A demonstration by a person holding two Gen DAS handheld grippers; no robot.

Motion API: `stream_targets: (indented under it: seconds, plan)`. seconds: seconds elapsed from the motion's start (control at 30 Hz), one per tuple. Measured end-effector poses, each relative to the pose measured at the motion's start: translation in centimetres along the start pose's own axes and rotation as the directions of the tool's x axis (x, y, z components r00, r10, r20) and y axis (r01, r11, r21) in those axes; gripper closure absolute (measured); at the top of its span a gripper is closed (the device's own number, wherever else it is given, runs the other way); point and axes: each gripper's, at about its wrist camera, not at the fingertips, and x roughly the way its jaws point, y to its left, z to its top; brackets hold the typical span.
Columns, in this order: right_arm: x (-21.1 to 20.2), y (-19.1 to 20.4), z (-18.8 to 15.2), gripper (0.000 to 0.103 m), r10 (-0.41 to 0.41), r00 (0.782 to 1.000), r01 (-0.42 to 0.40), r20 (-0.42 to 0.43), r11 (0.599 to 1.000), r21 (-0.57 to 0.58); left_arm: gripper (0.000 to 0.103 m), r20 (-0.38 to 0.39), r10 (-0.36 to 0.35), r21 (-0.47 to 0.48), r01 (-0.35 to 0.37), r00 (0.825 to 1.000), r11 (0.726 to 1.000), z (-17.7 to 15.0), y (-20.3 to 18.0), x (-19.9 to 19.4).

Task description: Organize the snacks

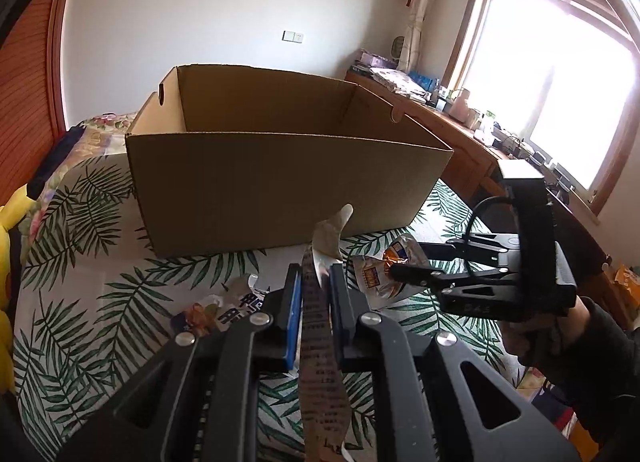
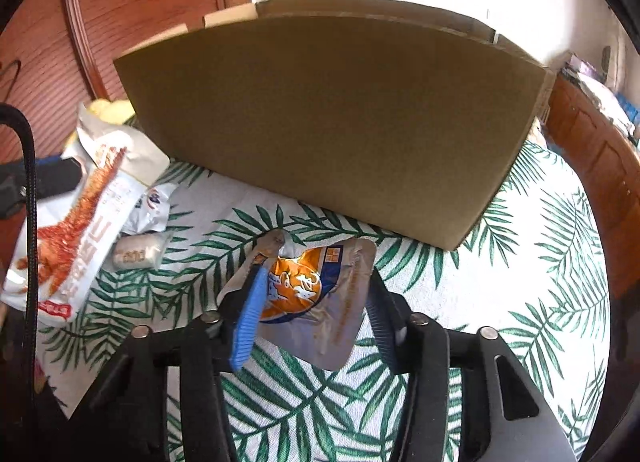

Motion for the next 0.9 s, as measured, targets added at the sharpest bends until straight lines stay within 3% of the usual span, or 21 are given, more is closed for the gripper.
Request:
stream_targets:
  seconds: [0.33,0.63,0.9]
  plan:
    - [-3.2,-1.1,0.1,0.096,0.054,0.997,-0.057,0.055,0.997,0.052,0.093,0.002,0.002,-0.002,-0.002,1.0,1.0,0.0,-0.2,-0.1]
    - [-4.6,0.1,0.4,0.102,0.062,0.993,-0.063,0.098,0.998,0.014,0.095,0.041,-0.01,0.017,0.009,0.999,1.0,0.5,-1.3,-1.2]
    - [-7.1,1.5,1.0,0.103,0.015,0.99,-0.007,0.141,0.998,-0.056,0.095,0.098,-0.026,0.029,0.023,0.995,0.999,1.7,-2.1,-2.9]
